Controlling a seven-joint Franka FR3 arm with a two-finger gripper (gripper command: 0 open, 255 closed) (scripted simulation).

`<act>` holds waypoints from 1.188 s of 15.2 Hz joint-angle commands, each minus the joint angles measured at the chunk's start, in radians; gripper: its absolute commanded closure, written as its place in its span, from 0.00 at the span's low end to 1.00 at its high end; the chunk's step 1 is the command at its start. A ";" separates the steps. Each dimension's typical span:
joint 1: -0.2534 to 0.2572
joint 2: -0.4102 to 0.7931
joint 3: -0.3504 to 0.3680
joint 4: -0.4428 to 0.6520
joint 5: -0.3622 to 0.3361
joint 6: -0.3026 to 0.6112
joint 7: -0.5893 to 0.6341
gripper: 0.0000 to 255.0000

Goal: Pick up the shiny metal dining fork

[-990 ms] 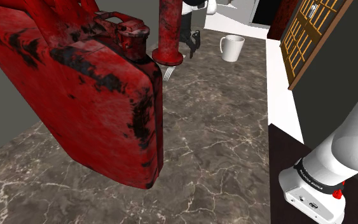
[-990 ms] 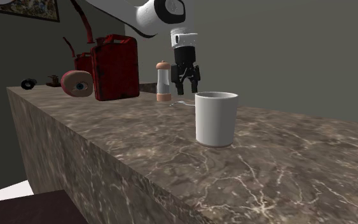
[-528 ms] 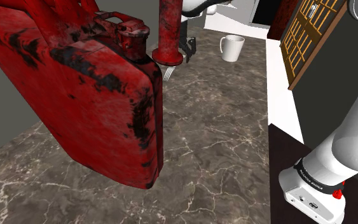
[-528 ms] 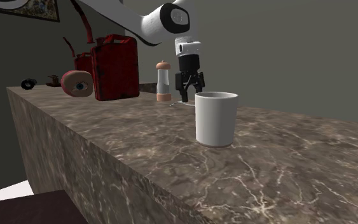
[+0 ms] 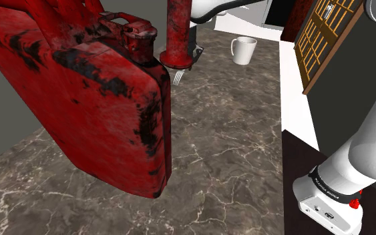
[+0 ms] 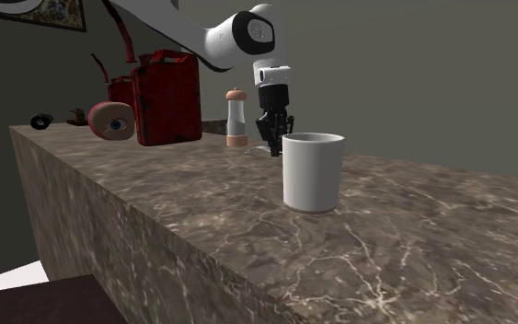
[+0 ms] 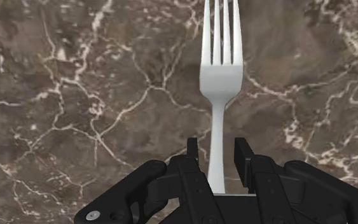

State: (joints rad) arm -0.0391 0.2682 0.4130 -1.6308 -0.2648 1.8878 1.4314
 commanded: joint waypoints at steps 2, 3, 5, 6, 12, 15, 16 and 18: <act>0.000 0.000 0.000 0.000 0.000 0.000 0.000 1.00; 0.000 0.000 0.000 0.000 0.000 0.000 0.000 1.00; 0.001 0.001 0.000 0.000 0.000 0.000 0.001 1.00; 0.001 -0.001 0.001 0.011 0.001 -0.012 -0.002 1.00; 0.005 -0.007 0.004 0.084 0.008 -0.089 -0.015 1.00; 0.008 -0.006 0.005 0.125 0.010 -0.129 -0.022 1.00; 0.009 -0.005 0.006 0.139 0.010 -0.142 -0.024 1.00; 0.012 -0.003 0.006 0.169 0.010 -0.170 -0.027 1.00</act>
State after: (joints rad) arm -0.0292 0.2621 0.4188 -1.4817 -0.2543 1.7355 1.4064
